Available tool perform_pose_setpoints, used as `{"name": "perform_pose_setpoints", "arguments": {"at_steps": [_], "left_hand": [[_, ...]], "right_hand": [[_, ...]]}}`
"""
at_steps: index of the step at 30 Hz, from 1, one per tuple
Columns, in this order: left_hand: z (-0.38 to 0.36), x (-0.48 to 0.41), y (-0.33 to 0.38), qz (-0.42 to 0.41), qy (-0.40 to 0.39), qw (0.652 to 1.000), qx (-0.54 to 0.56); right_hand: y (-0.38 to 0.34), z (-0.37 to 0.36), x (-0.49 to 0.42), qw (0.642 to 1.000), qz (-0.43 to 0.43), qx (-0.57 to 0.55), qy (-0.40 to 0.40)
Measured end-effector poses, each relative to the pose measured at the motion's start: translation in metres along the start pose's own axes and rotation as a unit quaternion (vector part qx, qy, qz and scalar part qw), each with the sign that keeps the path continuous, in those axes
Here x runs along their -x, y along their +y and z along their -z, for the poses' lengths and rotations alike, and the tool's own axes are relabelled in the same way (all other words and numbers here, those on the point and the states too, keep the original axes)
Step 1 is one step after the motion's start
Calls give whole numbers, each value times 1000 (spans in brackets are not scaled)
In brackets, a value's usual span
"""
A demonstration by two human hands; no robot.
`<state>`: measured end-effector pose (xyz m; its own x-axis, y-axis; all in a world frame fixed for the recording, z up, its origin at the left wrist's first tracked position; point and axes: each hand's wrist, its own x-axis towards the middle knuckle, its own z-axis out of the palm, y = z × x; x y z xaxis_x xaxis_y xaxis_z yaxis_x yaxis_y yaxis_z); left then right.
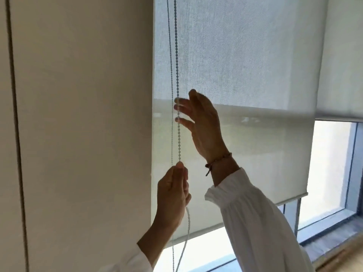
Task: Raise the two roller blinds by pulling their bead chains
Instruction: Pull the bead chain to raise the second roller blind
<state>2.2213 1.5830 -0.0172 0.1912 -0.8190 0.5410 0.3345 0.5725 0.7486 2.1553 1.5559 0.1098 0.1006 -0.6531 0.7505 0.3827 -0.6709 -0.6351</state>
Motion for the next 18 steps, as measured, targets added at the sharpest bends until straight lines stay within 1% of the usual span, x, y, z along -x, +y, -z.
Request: {"name": "perform_pose_setpoints", "arguments": {"at_steps": [1, 2, 3, 5, 7, 9, 12, 15, 18], "left_hand": [[4, 6, -7, 18, 3, 1000, 0], [9, 12, -12, 32, 4, 999, -2], [12, 17, -16, 39, 1, 999, -5], [18, 22, -22, 50, -7, 999, -17], [22, 23, -27, 59, -9, 998, -30], [29, 17, -29, 54, -29, 997, -52], [45, 4, -26, 52, -62, 993, -84], [50, -15, -12, 48, -80, 992, -80], [34, -36, 22, 18, -90, 995, -50]], "right_hand": [[-7, -7, -4, 1000, -2, -9, -11], [-11, -15, -6, 1000, -10, -8, -6], [-11, -21, -8, 1000, -24, -3, 18], [-5, -30, -7, 995, -34, 20, 93], [1, -36, -2, 986, 5, 81, 146], [5, -36, 6, 979, 58, 115, 159], [9, -27, 21, 972, 98, 129, 172], [27, -16, 42, 960, 120, 163, 192], [59, -14, 71, 943, 148, 232, 189]]}}
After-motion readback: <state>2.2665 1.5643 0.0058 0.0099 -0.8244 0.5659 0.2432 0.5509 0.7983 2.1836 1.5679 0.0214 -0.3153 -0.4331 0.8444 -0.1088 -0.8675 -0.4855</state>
